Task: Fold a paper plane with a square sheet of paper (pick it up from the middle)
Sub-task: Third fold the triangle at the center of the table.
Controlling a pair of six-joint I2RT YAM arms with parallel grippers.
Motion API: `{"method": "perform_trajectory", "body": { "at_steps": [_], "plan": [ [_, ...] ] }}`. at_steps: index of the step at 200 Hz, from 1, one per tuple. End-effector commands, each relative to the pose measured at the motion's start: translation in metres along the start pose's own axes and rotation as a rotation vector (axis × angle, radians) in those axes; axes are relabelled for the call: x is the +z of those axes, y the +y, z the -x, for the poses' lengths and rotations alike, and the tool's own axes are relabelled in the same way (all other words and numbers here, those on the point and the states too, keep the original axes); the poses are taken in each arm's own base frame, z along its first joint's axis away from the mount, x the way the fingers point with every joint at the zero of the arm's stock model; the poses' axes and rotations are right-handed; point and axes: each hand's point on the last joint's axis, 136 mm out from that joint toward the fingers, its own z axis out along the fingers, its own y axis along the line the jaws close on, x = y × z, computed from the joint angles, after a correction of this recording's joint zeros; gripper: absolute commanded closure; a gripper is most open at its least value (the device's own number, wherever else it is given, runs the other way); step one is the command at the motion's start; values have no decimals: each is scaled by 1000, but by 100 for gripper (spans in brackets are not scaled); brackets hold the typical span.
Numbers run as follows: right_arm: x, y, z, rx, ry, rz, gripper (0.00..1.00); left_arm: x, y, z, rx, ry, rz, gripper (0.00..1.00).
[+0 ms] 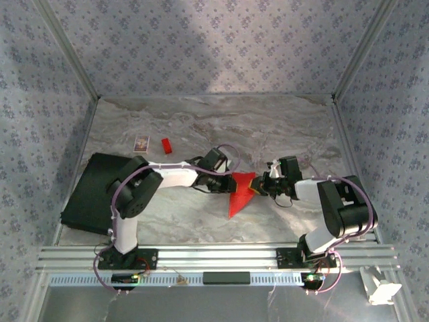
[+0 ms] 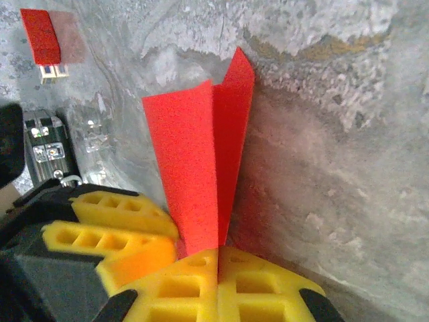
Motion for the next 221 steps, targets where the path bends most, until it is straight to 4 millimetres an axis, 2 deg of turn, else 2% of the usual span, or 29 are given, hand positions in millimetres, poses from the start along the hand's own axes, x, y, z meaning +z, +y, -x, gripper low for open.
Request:
{"method": "perform_trajectory", "body": {
  "at_steps": [1,8,22,41,91,152,221],
  "plan": [
    [-11,8,12,17,-86,5,98,-27,4,3,17,-84,55,69],
    [-13,6,12,47,-107,-8,99,-35,0,6,33,-112,53,65],
    [-18,-1,13,133,-144,-45,100,-44,-8,5,74,-134,61,64],
    [-23,-2,12,207,-191,-42,100,-49,-19,-7,181,-146,126,63],
    [-28,7,10,256,-211,-37,100,-36,-43,-39,452,-158,290,59],
    [-26,11,8,259,-197,-27,100,-18,-44,-43,611,-178,495,54],
    [-26,11,8,267,-198,-24,100,-3,-38,-48,660,-162,560,55]
  ]
}}
